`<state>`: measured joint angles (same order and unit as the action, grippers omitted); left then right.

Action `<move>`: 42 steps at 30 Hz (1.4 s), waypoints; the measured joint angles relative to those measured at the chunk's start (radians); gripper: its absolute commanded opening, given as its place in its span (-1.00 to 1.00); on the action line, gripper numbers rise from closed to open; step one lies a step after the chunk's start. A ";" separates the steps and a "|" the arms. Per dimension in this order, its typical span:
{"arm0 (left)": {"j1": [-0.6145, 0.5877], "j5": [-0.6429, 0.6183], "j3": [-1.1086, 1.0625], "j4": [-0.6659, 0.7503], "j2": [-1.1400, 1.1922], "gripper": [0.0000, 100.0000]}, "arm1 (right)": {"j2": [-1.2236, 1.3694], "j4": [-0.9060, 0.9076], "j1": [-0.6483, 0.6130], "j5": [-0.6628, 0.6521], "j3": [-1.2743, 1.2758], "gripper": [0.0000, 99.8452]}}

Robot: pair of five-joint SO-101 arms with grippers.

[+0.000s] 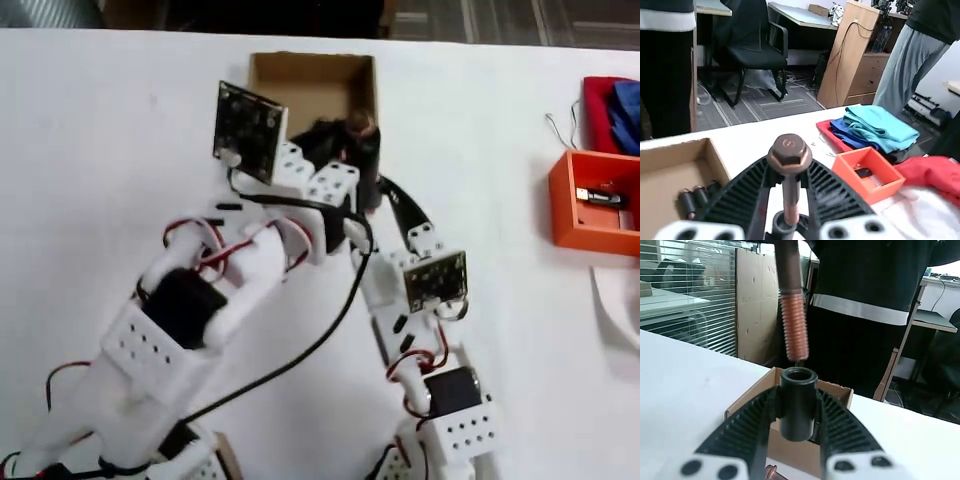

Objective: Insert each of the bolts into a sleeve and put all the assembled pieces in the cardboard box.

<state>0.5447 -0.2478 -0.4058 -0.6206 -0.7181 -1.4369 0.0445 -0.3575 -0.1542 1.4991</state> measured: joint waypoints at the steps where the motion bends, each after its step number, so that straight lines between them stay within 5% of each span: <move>1: 0.000 0.031 0.000 0.000 0.008 -0.95 | 0.000 0.000 0.000 0.000 0.000 -0.96; 16: 0.005 0.104 -0.008 -0.003 0.068 -0.95 | 0.000 0.000 0.000 -0.002 0.000 -0.96; 32: 0.021 0.110 -0.006 -0.172 0.068 -0.94 | 0.000 0.000 -0.002 -0.005 0.002 -0.96; 42: 0.023 0.107 -0.058 -0.173 0.069 -0.69 | 0.000 0.000 0.003 -0.002 0.002 -0.96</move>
<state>0.5677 -0.1404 -0.4641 -0.7940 -0.6490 -1.4369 0.0445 -0.3544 -0.1557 1.5006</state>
